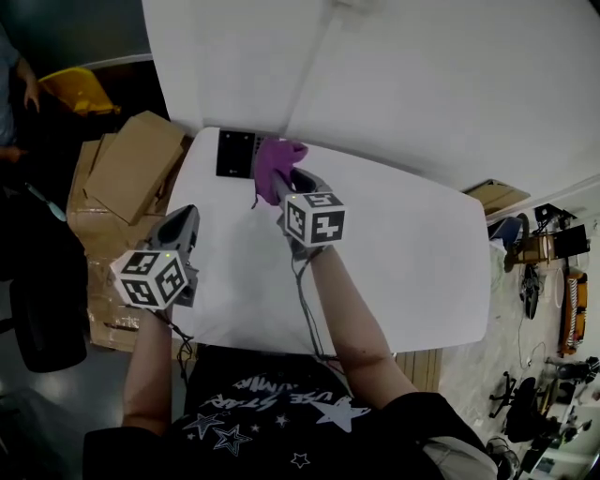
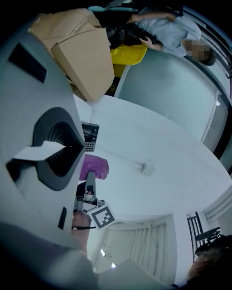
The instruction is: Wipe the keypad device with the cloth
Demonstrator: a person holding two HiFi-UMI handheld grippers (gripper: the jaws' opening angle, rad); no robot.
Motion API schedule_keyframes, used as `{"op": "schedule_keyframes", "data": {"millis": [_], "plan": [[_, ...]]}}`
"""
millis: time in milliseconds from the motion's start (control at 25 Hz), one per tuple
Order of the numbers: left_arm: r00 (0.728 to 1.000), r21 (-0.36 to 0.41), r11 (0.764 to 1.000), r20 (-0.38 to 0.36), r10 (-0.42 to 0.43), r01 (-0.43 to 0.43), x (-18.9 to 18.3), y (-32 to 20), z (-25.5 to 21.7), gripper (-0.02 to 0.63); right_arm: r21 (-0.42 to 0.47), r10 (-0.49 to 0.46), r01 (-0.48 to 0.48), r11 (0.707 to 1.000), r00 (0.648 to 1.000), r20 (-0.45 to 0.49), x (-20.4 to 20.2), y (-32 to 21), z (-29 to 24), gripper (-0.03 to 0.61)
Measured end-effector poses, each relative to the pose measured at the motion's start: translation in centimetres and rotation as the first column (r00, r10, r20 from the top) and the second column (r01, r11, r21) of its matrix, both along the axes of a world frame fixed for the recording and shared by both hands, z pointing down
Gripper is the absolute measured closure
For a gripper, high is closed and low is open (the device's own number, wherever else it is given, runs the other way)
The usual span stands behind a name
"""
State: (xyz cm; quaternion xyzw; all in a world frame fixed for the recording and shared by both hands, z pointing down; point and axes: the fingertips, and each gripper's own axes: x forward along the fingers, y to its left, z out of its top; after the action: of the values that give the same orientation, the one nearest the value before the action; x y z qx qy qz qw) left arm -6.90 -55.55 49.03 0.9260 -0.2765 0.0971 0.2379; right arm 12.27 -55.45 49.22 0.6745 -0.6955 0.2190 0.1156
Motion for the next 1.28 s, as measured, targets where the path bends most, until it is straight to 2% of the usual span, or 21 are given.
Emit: {"op": "schedule_keyframes", "data": {"millis": [640, 1280], "plan": [[0.998, 0.043, 0.998, 0.0, -0.055, 0.055, -0.2, 11.6, -2.7, 0.606, 0.055, -0.183, 0.181, 0.982, 0.983, 0.021, -4.3, 10.7, -2.5, 0.486], [0.993, 0.078, 0.99, 0.007, -0.12, 0.119, 1.4, 24.5, -3.8, 0.606, 0.092, -0.254, 0.249, 0.964, 0.966, 0.045, -3.0, 23.8, -3.3, 0.486]]}}
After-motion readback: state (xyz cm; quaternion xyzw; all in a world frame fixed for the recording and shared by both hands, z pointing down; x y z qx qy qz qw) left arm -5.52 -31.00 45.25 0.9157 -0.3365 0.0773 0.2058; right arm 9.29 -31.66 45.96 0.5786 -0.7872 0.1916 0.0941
